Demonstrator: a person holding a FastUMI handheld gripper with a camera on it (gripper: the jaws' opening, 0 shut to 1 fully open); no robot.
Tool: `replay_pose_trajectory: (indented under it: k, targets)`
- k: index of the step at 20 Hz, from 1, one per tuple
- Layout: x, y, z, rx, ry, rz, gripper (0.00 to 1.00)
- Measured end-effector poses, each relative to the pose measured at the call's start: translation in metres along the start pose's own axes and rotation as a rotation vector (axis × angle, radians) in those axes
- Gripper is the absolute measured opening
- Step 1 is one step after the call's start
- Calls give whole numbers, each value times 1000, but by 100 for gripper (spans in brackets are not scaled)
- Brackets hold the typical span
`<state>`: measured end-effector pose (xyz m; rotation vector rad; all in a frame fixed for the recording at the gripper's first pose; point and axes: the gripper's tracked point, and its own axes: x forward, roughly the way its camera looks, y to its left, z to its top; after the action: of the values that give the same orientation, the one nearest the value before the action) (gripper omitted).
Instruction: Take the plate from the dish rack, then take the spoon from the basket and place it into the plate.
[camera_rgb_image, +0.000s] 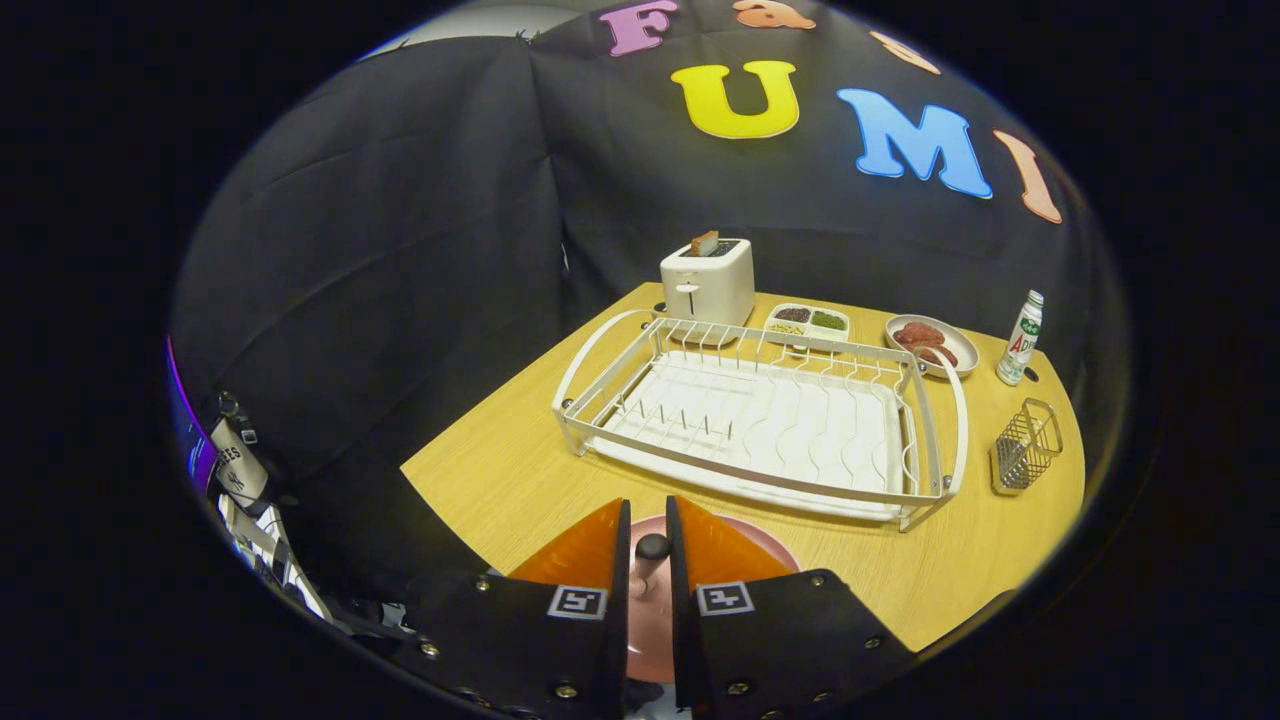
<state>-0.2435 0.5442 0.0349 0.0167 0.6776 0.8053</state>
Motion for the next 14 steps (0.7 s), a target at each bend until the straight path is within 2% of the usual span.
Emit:
replay_pose_trajectory:
  k: [6,14]
  targets:
    - [-10,-10,24,-3,-47,-22,18]
    - [-6,-29,25,11,-45,-55,18]
